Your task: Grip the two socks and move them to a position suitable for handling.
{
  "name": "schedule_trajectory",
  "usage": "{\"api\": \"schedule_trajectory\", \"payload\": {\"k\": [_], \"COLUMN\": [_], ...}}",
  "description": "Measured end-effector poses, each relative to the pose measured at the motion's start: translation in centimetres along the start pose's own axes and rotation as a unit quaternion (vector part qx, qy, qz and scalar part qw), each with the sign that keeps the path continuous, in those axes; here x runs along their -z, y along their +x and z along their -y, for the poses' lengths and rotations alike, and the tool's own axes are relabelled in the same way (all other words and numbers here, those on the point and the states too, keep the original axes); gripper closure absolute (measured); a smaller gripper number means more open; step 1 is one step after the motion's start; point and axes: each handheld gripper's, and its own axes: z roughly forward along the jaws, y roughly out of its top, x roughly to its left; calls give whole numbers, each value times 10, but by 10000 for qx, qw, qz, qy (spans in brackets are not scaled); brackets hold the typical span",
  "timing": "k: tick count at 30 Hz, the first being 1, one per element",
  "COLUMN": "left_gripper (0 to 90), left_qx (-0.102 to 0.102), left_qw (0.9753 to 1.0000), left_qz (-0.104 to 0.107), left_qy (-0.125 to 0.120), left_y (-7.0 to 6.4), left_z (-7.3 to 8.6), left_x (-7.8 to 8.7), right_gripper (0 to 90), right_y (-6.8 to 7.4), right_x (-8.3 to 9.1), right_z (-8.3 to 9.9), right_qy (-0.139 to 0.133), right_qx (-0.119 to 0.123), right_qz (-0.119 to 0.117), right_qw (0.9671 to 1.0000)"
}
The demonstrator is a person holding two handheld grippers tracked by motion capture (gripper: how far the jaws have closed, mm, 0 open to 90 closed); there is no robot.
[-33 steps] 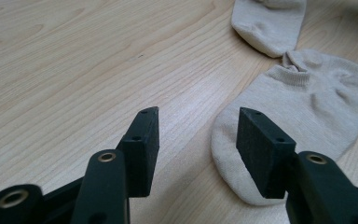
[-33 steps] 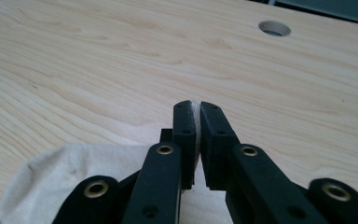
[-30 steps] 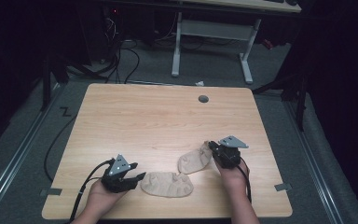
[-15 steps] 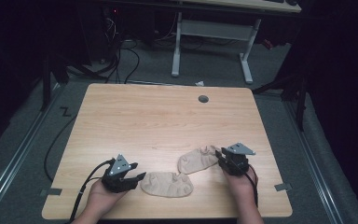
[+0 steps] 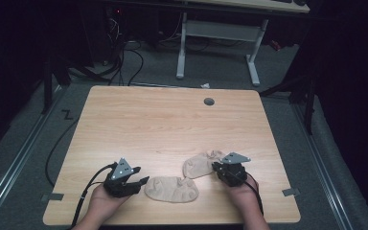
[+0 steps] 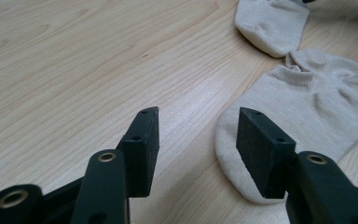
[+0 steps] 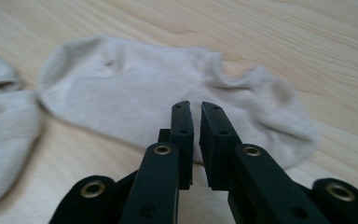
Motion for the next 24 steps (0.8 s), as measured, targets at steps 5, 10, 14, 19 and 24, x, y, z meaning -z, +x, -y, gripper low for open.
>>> {"api": "schedule_trajectory", "payload": {"k": [5, 10, 14, 19, 24], "left_gripper": [495, 495, 495, 495, 495], "left_qx": [-37, -32, -43, -42, 10], "left_qw": [10000, 10000, 10000, 10000, 10000], "left_qz": [15, 29, 26, 12, -8], "left_qy": [-32, -41, -47, -50, -14], "left_y": [-1, 1, 3, 4, 5], "left_z": [-2, -2, -2, -2, -1], "left_x": [0, -1, 0, 2, 1], "right_gripper": [900, 900, 900, 899, 854], "right_y": [8, 14, 30, 51, 51], "right_x": [-10, -19, -31, -47, -35], "right_z": [-1, -7, -18, -35, -41], "right_qy": [246, 220, 212, 194, -50], "right_qx": [44, -29, 185, 507, 534], "right_qz": [14, -80, -163, -295, -303], "right_qw": [9997, 9997, 9995, 9981, 9981]}}
